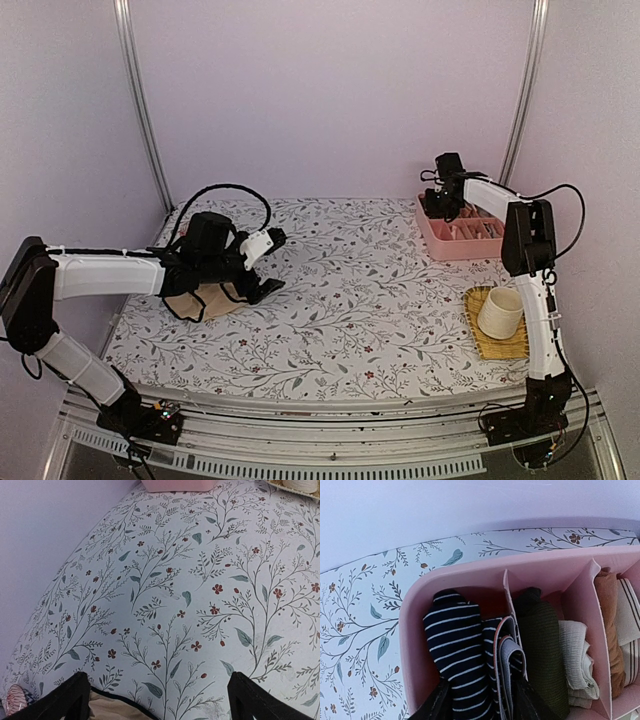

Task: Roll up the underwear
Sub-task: Place the underwear in the storage box, then move the underwear to the center of the board.

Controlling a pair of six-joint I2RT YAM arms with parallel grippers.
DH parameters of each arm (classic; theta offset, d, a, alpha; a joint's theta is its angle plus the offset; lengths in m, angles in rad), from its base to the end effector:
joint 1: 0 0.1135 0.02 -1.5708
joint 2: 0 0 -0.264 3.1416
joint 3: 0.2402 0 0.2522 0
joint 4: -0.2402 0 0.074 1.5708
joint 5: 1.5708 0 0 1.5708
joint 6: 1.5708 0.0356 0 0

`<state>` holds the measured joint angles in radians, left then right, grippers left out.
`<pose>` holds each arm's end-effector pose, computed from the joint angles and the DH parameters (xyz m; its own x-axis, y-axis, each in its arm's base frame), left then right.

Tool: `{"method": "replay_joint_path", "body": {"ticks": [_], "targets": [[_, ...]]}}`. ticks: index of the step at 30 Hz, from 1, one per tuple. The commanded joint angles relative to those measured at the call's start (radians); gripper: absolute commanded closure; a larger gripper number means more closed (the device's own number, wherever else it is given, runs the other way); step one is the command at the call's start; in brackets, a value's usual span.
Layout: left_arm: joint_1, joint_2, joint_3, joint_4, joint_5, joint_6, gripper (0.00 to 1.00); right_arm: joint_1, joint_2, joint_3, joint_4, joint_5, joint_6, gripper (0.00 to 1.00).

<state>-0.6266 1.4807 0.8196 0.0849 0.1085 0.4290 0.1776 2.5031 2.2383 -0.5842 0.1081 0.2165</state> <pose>0.2555 -0.1897 0.2138 -0.1283 0.6034 -0.7871 0.7806 0.5510 0.2951 0.5483 0.0945 0.1825 -0.7442 0.0834 -0.6627 0.0557 0.9965 0.0628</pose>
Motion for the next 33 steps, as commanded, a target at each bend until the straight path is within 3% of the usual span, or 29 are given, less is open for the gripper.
{"method": "replay_joint_path", "body": {"ticks": [1,8,17,19,22,24,33], "targets": [[0.013,-0.024,-0.008,0.016,0.013,-0.005,0.01,-0.021,-0.034,0.033,-0.084,0.072,-0.013,0.55],[0.013,-0.025,-0.008,0.016,0.015,-0.006,0.01,-0.022,-0.057,0.041,-0.096,0.063,-0.038,0.44],[0.013,-0.023,-0.008,0.015,0.013,-0.006,0.01,-0.008,-0.113,0.042,-0.073,0.132,-0.06,0.43],[0.013,-0.023,-0.008,0.016,0.013,-0.007,0.01,-0.001,-0.116,0.04,-0.065,0.154,-0.074,0.49],[0.013,-0.022,-0.007,0.016,0.013,-0.006,0.02,0.013,-0.106,0.039,-0.046,0.185,-0.087,0.74],[0.013,-0.022,-0.007,0.015,0.012,-0.006,0.01,0.023,-0.086,0.038,-0.031,0.199,-0.101,0.82],[0.013,-0.023,-0.008,0.016,0.005,-0.004,0.02,0.033,-0.006,0.037,0.035,0.204,-0.107,0.88]]}}
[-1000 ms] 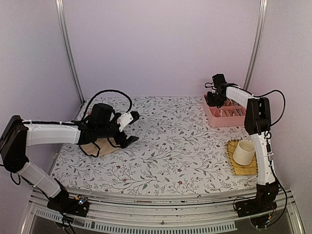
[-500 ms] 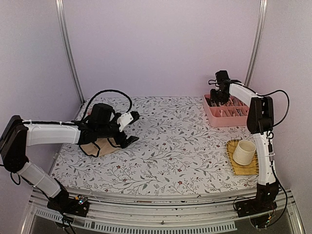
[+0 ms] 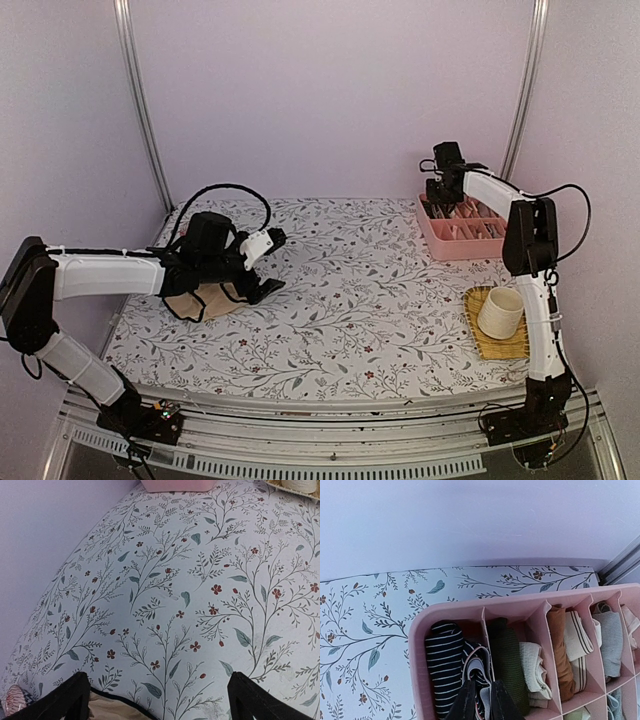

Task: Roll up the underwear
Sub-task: Move the underwear to the center of the board.

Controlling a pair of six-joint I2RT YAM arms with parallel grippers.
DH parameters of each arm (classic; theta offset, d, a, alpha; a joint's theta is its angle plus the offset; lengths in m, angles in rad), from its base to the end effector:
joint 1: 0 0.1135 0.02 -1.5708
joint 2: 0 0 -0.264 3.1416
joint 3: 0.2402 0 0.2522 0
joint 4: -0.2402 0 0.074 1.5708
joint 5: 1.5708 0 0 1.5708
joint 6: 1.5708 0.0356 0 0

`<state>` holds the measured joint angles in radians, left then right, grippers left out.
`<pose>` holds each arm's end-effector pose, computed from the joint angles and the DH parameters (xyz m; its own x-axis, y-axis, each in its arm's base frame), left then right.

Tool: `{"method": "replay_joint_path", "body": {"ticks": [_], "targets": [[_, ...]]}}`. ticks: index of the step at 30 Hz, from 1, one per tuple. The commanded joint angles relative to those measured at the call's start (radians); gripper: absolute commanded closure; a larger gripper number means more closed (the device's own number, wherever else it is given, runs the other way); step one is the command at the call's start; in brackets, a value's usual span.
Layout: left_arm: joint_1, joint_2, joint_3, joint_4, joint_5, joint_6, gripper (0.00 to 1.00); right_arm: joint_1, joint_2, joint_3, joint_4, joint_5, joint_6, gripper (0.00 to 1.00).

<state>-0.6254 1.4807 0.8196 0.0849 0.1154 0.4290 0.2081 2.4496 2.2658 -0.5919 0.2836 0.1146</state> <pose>0.2555 -0.1896 0.2138 -0.1272 0.6015 -0.7886 0.7838 0.5483 0.2918 0.5424 0.1044 0.2204 -0.6809 -0.0316 -0.7317 0.0755 0.9907 -0.1130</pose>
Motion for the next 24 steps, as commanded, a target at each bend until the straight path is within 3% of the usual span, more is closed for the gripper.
{"method": "replay_joint_path", "body": {"ticks": [1,10,16,18,24], "targets": [[0.012,-0.021,-0.008,0.016,-0.003,-0.004,0.01,0.002,0.057,0.009,0.049,0.022,-0.006,0.88],[0.034,-0.011,0.012,0.003,0.009,-0.012,0.01,0.002,0.113,0.008,0.053,0.034,-0.01,0.9],[0.096,0.006,0.061,-0.042,0.014,-0.032,0.01,0.014,0.058,0.008,0.073,0.018,-0.035,0.88],[0.134,0.018,0.088,-0.069,0.004,-0.031,0.01,0.023,0.003,0.009,0.072,0.033,-0.046,0.83],[0.223,0.02,0.137,-0.192,-0.026,0.004,0.01,0.078,-0.228,-0.107,0.115,0.088,-0.092,0.4]]}}
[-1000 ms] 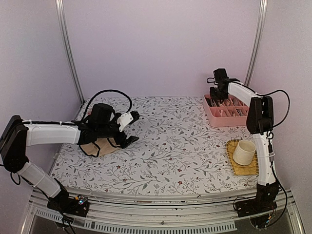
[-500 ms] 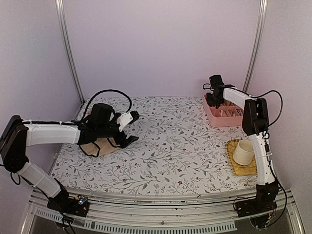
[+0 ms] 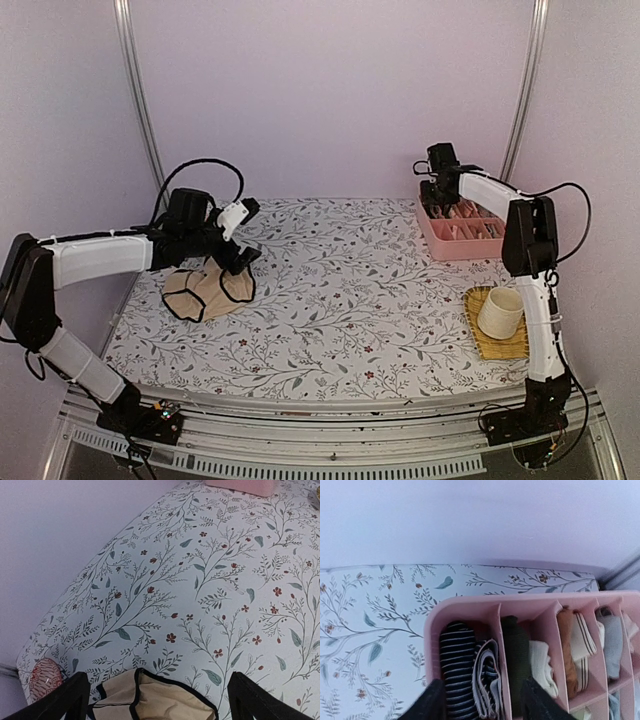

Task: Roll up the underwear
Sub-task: Move the underwear to the center of the board.

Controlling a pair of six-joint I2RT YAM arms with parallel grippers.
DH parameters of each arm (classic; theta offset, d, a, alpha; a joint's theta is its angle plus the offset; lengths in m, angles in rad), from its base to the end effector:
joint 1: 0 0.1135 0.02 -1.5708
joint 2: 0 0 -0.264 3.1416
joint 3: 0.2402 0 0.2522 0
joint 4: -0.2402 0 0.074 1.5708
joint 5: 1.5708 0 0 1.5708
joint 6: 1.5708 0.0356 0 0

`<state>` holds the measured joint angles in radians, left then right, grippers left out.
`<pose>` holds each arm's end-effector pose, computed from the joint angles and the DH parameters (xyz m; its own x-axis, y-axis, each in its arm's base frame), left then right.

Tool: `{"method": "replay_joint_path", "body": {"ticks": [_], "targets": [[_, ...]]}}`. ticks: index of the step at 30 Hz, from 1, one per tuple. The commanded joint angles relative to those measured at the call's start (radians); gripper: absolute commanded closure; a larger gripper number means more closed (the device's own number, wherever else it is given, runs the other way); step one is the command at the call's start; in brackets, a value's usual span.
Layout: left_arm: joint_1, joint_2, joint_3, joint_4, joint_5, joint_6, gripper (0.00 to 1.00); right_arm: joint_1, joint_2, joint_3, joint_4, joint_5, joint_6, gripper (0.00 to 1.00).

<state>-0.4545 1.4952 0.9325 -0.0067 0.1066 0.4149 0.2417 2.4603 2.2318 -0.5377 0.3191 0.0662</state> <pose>0.2961 -0.1489 0.2378 -0.2349 0.5609 -0.7939 0.6684 0.6862 0.2870 0.5415 0.1220 0.2080 -0.6723 -0.1010 -0.7334 0.0368 0.9849 -0.1694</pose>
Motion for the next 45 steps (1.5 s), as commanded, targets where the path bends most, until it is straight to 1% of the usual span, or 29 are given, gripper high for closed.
{"method": "replay_joint_path", "body": {"ticks": [1,4,6,9,12,14,17,19,21,23,25,26,29,30,34,38,40,41,42,44,45], "targets": [[0.069,0.002,0.023,-0.12,-0.015,0.028,0.01,0.057,-0.282,-0.113,0.079,0.053,-0.053,0.34],[0.107,-0.002,0.008,-0.182,-0.022,0.08,0.01,0.122,-0.39,-0.226,0.133,0.069,-0.087,0.13],[0.121,-0.005,-0.021,-0.202,-0.046,0.122,0.02,0.18,-0.443,-0.281,0.155,0.094,-0.112,0.02],[0.127,-0.017,-0.074,-0.215,-0.063,0.178,0.09,0.291,-0.492,-0.338,0.173,0.136,-0.146,0.01],[0.127,-0.019,-0.112,-0.239,-0.013,0.216,0.22,0.378,-0.526,-0.378,0.174,0.123,-0.137,0.01],[0.127,0.003,-0.103,-0.285,0.016,0.218,0.26,0.434,-0.556,-0.427,0.182,0.107,-0.116,0.01],[0.126,0.041,-0.097,-0.32,0.022,0.195,0.31,0.524,-0.612,-0.543,0.228,0.106,-0.089,0.01],[0.124,0.061,-0.107,-0.317,0.011,0.183,0.36,0.573,-0.658,-0.653,0.283,0.104,-0.073,0.01],[0.122,0.084,-0.116,-0.306,-0.008,0.168,0.4,0.611,-0.702,-0.757,0.335,0.102,-0.033,0.01],[0.116,0.106,-0.129,-0.284,-0.027,0.149,0.42,0.639,-0.743,-0.848,0.383,0.096,-0.001,0.01],[0.11,0.123,-0.143,-0.25,-0.055,0.134,0.52,0.659,-0.781,-0.953,0.437,0.095,0.015,0.01],[0.106,0.135,-0.145,-0.239,-0.061,0.129,0.54,0.667,-0.797,-0.989,0.463,0.09,0.017,0.01],[0.091,0.169,-0.134,-0.262,-0.027,0.125,0.7,0.684,-0.822,-1.067,0.5,0.1,0.036,0.01],[0.084,0.178,-0.128,-0.275,-0.015,0.123,0.72,0.69,-0.827,-1.077,0.494,0.106,0.046,0.01],[0.026,0.208,-0.106,-0.344,0.06,0.136,0.73,0.743,-0.862,-1.13,0.479,0.154,0.058,0.01],[-0.026,0.282,-0.013,-0.451,0.231,0.137,0.72,0.766,-0.938,-1.206,0.53,0.186,0.074,0.01],[-0.062,0.331,0.048,-0.484,0.288,0.119,0.69,0.767,-0.976,-1.24,0.556,0.209,0.078,0.01],[-0.083,0.356,0.084,-0.501,0.318,0.111,0.65,0.767,-0.995,-1.253,0.571,0.22,0.076,0.01],[-0.106,0.383,0.123,-0.516,0.345,0.102,0.59,0.768,-1.013,-1.266,0.587,0.231,0.07,0.01],[-0.14,0.42,0.208,-0.557,0.423,0.074,0.39,0.766,-1.042,-1.294,0.618,0.245,0.057,0.01],[-0.148,0.428,0.253,-0.583,0.483,0.067,0.29,0.766,-1.049,-1.303,0.627,0.248,0.054,0.01]]}}
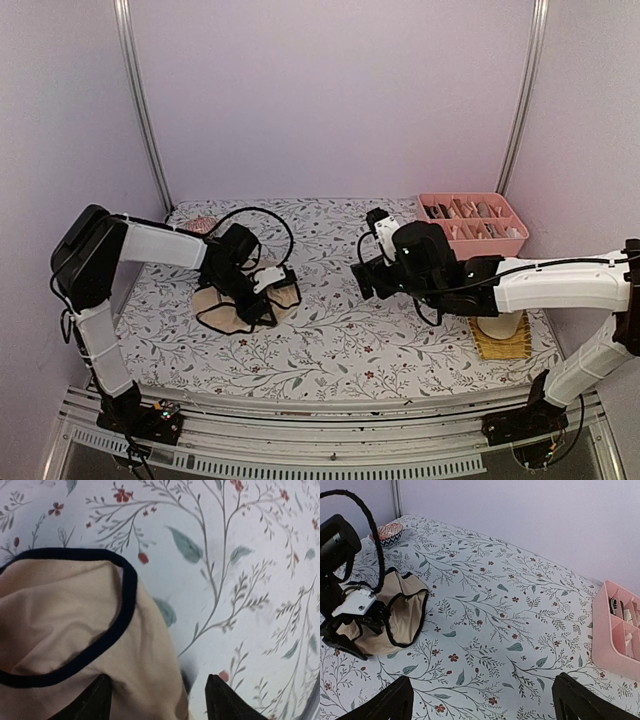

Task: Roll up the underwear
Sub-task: Move the underwear to the center of the board, then smooth out the underwear at the center of the board.

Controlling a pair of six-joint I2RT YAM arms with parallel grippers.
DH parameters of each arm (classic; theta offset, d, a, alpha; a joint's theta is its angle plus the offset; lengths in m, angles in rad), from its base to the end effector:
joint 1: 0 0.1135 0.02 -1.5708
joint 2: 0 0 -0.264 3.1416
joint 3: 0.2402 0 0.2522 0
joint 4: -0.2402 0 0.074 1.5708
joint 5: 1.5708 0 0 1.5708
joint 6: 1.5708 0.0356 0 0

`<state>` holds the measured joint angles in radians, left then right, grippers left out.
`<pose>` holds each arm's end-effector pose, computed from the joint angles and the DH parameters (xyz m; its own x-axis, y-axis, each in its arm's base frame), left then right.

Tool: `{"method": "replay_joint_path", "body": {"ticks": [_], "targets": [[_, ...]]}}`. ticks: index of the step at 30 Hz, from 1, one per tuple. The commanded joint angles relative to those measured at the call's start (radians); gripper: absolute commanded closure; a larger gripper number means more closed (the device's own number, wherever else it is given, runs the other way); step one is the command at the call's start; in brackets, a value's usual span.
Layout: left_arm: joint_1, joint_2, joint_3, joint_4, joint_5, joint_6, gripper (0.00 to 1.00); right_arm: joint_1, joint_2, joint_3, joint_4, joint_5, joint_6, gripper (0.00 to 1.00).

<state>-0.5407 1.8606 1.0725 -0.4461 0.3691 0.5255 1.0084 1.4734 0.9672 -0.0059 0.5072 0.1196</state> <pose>0.2901 -0.1892 0.1339 -0.4080 0.7907 -0.4565 0.9096 0.3949 -0.1289 0.1902 0.2694 0.2584 -0.3207 -0.3132 -0.8939 -0.4788 0.8679 -0.1323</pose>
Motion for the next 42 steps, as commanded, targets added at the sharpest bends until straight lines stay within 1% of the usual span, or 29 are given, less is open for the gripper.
{"method": "replay_joint_path", "body": {"ticks": [1,2,3,5,7,9,10,12,13,15,17,19,23,24,26,29,32,34,37,42], "targets": [[-0.066,0.062,0.168,-0.171,0.284,-0.048,0.19,-0.001,-0.064,-0.043,0.1,0.065,-0.001,0.01],[-0.067,0.053,0.201,-0.193,0.338,-0.046,0.07,-0.001,-0.058,-0.045,0.099,0.073,-0.002,0.01],[-0.067,0.038,0.23,-0.207,0.376,-0.048,0.02,-0.001,-0.051,-0.043,0.101,0.079,-0.003,0.01],[-0.063,-0.009,0.268,-0.213,0.399,-0.057,0.01,-0.002,-0.029,-0.038,0.103,0.084,-0.006,0.01],[-0.046,-0.074,0.278,-0.19,0.377,-0.083,0.02,-0.004,-0.002,-0.034,0.112,0.071,-0.011,0.01],[0.007,-0.146,0.261,-0.142,0.341,-0.13,0.02,-0.004,0.019,-0.026,0.113,0.028,-0.023,0.01],[0.039,-0.178,0.243,-0.111,0.316,-0.154,0.02,-0.004,0.028,-0.023,0.112,-0.004,-0.026,0.01],[0.097,-0.237,0.198,-0.047,0.196,-0.187,0.02,-0.004,0.04,-0.018,0.119,-0.1,-0.035,0.01],[0.125,-0.251,0.179,-0.038,0.145,-0.185,0.02,-0.004,0.045,-0.018,0.126,-0.162,-0.047,0.01],[0.176,-0.264,0.136,-0.039,0.1,-0.165,0.02,-0.004,0.049,-0.025,0.155,-0.309,-0.076,0.01],[0.221,-0.275,0.067,-0.049,0.081,-0.154,0.04,0.0,0.068,-0.018,0.182,-0.433,-0.108,0.01],[0.254,-0.293,-0.011,-0.042,0.05,-0.139,0.08,0.005,0.114,0.022,0.181,-0.511,-0.126,0.01],[0.274,-0.304,-0.14,0.002,-0.063,-0.102,0.2,0.036,0.277,0.172,0.124,-0.585,-0.172,0.01],[0.274,-0.3,-0.159,0.008,-0.091,-0.098,0.21,0.044,0.326,0.221,0.096,-0.595,-0.177,0.01],[0.274,-0.291,-0.176,0.019,-0.152,-0.08,0.22,0.055,0.42,0.332,0.047,-0.623,-0.185,0.01],[0.276,-0.28,-0.193,0.046,-0.245,-0.059,0.23,0.057,0.546,0.453,0.009,-0.676,-0.184,0.01],[0.277,-0.256,-0.202,0.052,-0.282,-0.036,0.25,0.057,0.651,0.588,-0.055,-0.7,-0.187,0.01],[0.277,-0.226,-0.201,0.04,-0.28,-0.022,0.27,0.058,0.714,0.659,-0.1,-0.712,-0.189,0.01],[0.276,-0.191,-0.201,0.02,-0.271,0.004,0.29,0.057,0.783,0.717,-0.144,-0.704,-0.177,0.01],[0.275,-0.154,-0.206,-0.007,-0.286,0.036,0.32,0.058,0.808,0.714,-0.2,-0.698,-0.151,0.01]]}}
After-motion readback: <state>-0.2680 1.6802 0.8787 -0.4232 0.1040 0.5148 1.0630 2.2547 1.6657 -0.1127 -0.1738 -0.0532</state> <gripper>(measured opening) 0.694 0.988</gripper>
